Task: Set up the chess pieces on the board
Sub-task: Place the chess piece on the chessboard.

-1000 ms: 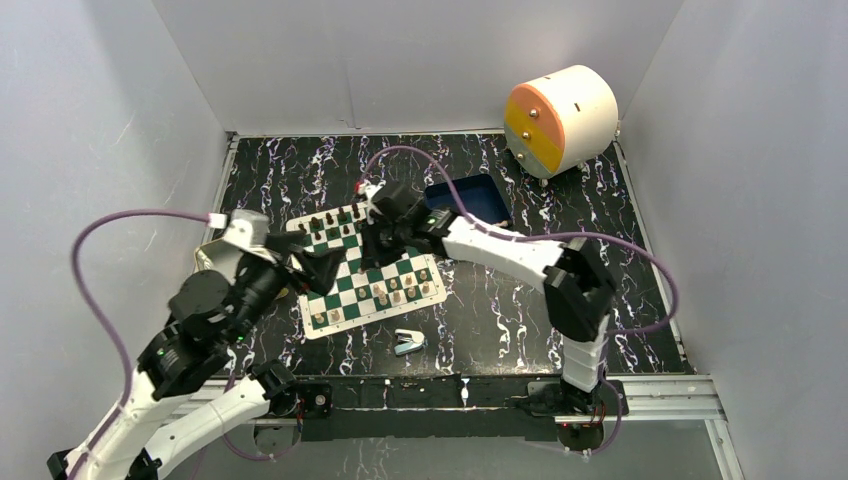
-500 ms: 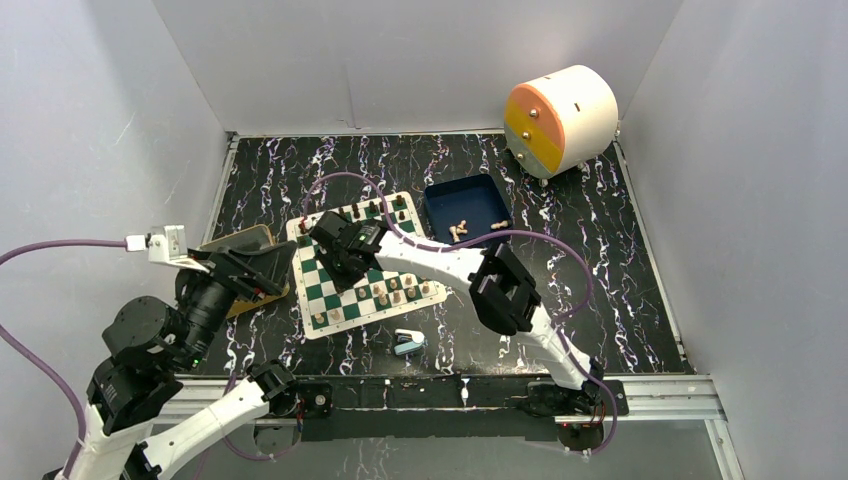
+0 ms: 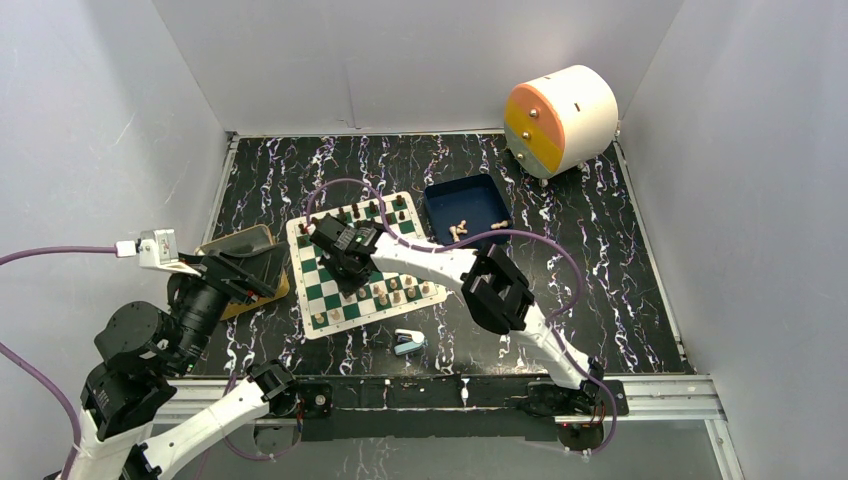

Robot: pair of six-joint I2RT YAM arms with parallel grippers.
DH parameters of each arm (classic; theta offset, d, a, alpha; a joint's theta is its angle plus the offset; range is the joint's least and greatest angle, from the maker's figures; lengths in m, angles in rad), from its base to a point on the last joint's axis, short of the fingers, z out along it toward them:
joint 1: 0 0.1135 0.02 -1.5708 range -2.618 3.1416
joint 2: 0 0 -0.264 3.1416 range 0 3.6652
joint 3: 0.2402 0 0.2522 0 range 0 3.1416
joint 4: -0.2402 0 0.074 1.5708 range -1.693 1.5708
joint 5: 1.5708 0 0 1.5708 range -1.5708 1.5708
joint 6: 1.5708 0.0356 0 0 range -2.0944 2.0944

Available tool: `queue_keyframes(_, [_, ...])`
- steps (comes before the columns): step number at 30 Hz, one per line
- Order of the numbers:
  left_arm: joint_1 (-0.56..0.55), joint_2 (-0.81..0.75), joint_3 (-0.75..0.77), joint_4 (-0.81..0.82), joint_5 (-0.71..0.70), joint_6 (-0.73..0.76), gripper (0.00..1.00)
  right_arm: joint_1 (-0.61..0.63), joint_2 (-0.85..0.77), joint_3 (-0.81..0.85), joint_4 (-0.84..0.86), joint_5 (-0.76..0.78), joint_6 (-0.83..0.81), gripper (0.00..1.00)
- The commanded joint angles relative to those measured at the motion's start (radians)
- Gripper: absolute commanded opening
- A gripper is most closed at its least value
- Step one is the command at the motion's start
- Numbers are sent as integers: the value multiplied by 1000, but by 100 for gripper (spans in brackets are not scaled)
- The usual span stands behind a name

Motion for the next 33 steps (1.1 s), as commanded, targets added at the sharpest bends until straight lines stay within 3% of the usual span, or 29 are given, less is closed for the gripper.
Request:
queue_keyframes(1, [-5,4,25,2,-28,3,91,0,10,49,-4,6,-5,13])
queue_keyframes(6, [-5,11,35,-12,-20,5,91,-1,28,61,-2,-6,-2,15])
queue_keyframes(19, [-6,15,17,-19,-27,5,92,-1,20,100,-2,-6,-7,35])
queue_keyframes(28, [-5,36,6,-23,-21,28,92,-11,-37,99,-17,37,-13,36])
queue_keyframes(33, [-6,50,-40,-32,-27,64,92,-45,-127,10,17,86,-17,36])
